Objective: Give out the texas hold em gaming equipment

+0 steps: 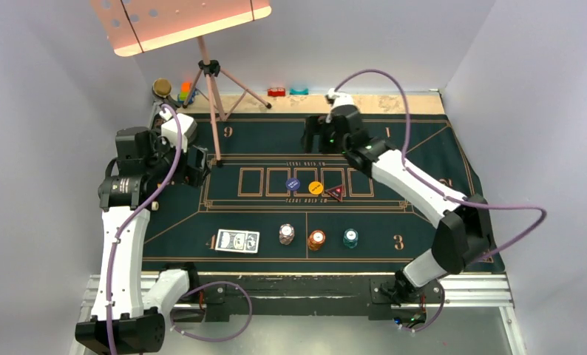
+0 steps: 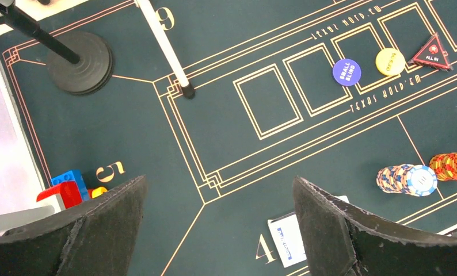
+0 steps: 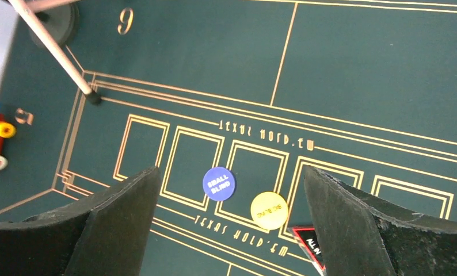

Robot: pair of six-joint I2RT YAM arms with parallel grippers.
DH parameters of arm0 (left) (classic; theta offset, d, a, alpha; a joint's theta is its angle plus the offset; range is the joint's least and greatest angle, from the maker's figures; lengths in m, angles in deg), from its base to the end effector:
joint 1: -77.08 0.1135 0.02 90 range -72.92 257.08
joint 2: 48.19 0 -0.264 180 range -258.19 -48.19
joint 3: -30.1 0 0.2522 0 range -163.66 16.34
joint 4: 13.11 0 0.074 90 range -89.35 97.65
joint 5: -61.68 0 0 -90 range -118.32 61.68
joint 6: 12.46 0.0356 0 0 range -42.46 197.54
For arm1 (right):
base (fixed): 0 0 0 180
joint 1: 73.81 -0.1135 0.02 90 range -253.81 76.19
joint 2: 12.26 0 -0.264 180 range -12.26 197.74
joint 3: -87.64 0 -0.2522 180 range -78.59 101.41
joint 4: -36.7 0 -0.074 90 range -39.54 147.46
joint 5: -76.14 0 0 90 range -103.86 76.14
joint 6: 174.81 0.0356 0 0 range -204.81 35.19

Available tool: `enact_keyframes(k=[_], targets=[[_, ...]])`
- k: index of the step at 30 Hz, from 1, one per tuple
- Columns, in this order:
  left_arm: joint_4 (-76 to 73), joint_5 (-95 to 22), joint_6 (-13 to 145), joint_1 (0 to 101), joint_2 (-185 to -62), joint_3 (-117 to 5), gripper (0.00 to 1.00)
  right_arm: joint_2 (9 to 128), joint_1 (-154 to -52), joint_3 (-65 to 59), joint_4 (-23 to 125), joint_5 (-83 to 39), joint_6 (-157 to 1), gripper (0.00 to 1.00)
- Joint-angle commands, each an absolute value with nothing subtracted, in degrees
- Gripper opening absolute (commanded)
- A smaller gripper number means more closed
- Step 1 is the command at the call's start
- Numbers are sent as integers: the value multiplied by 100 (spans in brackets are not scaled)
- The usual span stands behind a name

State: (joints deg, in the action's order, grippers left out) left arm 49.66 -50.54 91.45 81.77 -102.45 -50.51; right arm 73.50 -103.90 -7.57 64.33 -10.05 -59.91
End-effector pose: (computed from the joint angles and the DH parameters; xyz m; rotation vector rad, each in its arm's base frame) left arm 0.1784 0.0011 0.3762 0.3856 2.1279 -0.2414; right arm 0.3030 0.1728 0.3201 -0.0539 2.1096 0.5161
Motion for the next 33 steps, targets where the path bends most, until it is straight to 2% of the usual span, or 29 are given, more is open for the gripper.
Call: enact_keyframes(k=[1,13,33], targets=[[5117,-4990,9003,8166,-10390,-5148,100,7810,-11214,-244,7163,468,-6374,98],[5704,-4757,9291,8172,-10844,-5428,100,9319,-12075,-44,6969,713,-5990,98],[5848,-4332,9040,8169,-10708,-5547,100,10619,-12141,583,7082,393,-5981,64]])
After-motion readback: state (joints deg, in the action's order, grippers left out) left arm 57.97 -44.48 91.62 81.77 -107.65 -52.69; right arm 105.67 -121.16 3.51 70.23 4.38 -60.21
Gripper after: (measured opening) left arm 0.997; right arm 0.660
